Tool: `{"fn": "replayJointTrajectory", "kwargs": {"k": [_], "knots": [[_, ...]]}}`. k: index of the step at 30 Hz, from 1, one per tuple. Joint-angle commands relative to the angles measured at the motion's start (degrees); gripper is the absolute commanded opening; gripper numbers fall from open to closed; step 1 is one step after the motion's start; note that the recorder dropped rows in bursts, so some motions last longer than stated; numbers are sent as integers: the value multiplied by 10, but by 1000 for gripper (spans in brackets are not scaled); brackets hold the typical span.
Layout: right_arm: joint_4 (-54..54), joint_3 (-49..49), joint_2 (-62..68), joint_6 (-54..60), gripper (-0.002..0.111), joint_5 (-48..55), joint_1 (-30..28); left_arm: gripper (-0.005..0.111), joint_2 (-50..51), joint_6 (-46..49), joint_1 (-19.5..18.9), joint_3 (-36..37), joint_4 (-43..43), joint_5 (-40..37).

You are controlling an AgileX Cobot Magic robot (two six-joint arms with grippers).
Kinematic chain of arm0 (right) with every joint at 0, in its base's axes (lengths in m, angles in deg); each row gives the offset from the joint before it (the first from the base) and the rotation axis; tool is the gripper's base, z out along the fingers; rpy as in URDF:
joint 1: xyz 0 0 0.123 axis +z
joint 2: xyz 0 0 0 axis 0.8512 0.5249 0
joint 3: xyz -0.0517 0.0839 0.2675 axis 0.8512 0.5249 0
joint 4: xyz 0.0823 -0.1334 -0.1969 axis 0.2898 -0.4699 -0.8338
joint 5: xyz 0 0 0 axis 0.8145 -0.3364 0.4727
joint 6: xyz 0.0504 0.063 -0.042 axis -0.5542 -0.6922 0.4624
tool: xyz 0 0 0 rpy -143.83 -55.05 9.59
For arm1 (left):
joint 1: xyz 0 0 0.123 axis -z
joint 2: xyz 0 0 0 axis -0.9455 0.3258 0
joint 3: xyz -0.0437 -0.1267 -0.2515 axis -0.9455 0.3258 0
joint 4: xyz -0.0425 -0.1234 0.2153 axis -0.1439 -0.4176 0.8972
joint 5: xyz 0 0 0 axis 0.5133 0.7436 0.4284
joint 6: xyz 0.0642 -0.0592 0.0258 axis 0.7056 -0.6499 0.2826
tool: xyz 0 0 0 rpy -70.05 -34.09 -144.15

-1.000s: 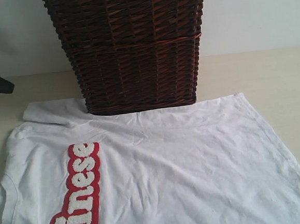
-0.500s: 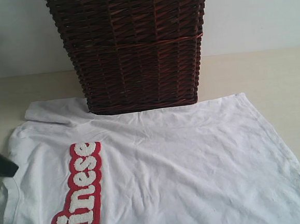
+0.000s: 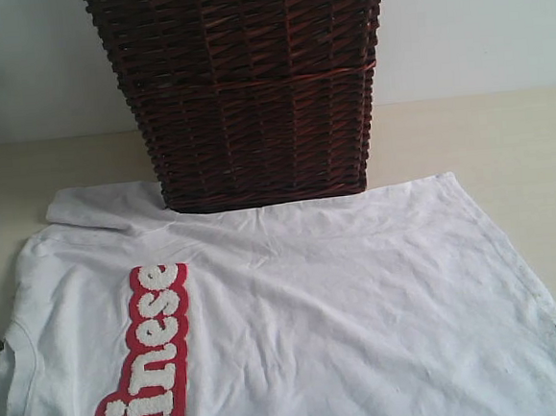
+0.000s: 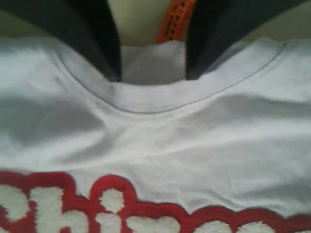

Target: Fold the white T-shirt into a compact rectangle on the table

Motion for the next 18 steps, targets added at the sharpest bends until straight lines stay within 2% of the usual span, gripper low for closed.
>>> {"fn": "replayJointTrajectory", "kwargs": {"k": [1,2,4,12,18], "knots": [[-3,3,-3,0,0,-6,0,89,-4,1,0,26,-9,13],[-3,3,-3,0,0,-6,0,96,-3,1,2,36,-14,32],[-3,3,-3,0,0,-6,0,103,-3,2,5,54,-14,69],[-3,3,-3,0,0,-6,0,103,5,25,51,87,-4,173],[-3,3,-3,0,0,-6,0,103,54,25,78,87,50,184]]}}
